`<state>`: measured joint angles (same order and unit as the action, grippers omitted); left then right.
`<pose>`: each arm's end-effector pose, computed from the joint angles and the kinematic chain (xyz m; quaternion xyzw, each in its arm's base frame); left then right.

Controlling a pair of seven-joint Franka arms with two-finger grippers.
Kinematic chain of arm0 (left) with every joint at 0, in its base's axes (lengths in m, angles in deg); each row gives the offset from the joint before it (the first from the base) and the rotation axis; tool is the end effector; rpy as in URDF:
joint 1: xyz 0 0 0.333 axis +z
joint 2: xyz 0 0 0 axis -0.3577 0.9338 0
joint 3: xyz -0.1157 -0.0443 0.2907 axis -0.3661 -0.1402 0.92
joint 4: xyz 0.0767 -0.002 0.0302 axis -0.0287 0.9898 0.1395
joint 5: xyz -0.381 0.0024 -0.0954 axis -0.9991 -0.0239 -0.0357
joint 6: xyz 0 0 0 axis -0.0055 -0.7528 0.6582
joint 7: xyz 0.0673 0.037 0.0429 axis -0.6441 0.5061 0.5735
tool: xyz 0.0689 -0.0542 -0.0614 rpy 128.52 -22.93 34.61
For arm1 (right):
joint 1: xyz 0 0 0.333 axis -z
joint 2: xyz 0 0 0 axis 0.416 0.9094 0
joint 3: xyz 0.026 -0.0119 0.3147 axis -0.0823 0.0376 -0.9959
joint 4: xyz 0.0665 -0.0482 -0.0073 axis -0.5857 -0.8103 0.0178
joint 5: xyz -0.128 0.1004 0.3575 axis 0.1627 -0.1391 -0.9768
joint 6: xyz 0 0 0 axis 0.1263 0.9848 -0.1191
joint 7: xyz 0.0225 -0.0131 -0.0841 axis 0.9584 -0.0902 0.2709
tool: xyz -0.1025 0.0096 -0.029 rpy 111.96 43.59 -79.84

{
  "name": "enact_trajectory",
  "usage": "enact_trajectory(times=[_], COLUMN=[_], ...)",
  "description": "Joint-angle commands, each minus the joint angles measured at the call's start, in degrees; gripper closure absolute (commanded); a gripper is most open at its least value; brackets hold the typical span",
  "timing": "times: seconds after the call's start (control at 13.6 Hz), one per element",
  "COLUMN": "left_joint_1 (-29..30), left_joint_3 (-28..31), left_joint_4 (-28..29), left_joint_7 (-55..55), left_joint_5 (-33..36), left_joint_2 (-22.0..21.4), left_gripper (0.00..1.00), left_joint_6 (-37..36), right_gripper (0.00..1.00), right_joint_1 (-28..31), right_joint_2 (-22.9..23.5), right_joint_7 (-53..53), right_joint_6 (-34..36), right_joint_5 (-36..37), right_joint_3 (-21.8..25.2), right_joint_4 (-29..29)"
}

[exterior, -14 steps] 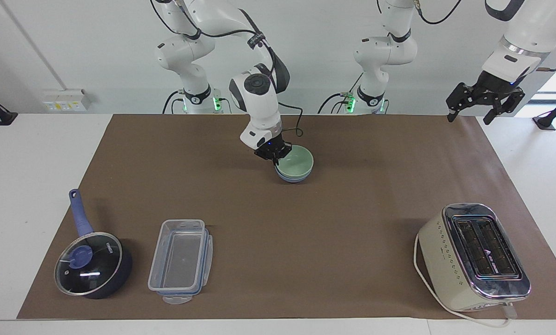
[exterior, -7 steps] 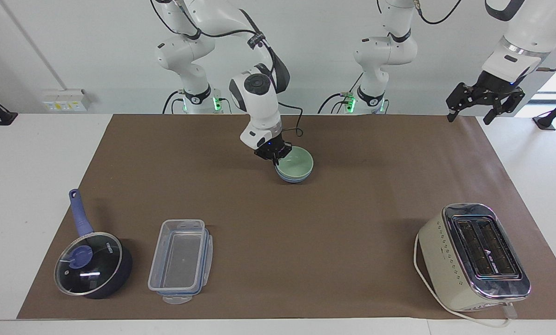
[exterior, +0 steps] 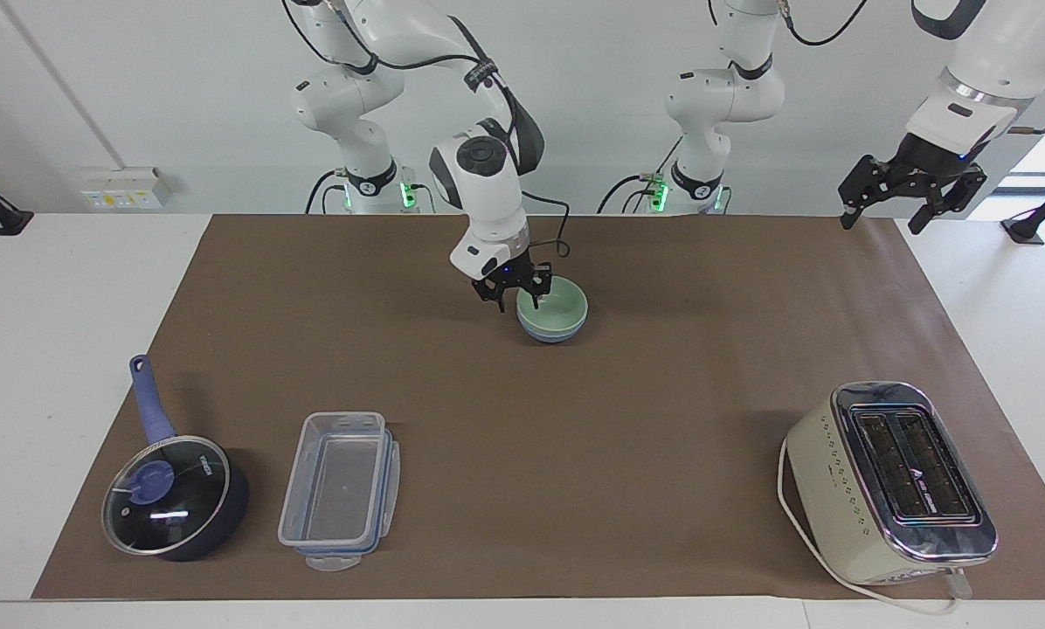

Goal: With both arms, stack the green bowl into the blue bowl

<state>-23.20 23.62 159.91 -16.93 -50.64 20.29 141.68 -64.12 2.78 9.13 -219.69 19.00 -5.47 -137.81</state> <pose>0.5383 0.0032 0.6537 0.9970 -0.0723 0.0234 0.0116 0.4792 0.3233 0.3656 -0.9965 0.0083 -0.0217 0.0809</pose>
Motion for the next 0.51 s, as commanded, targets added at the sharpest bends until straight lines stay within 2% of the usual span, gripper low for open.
enact_trajectory(times=[0.0, 0.07, 0.44], left_joint_1=[0.13, 0.13, 0.13], left_joint_3=[-0.23, -0.23, -0.23], left_joint_4=[-0.70, -0.70, -0.70], left_joint_7=[0.62, 0.62, 0.62], left_joint_5=[0.81, 0.81, 0.81], left_joint_2=[-0.20, -0.20, -0.20], left_gripper=[0.00, 0.00, 0.00], left_joint_6=[-1.00, -1.00, -1.00], right_gripper=[0.00, 0.00, 0.00], right_joint_1=[4.19, 5.94, 13.68], right_joint_2=[-3.13, -4.27, -10.16], right_joint_7=[-0.20, -0.03, 4.71], right_joint_6=[0.73, 1.51, 17.31], right_joint_5=[1.18, 2.32, 4.70], right_joint_3=[-0.06, -0.14, -0.23], right_joint_4=[0.86, 1.21, 4.82])
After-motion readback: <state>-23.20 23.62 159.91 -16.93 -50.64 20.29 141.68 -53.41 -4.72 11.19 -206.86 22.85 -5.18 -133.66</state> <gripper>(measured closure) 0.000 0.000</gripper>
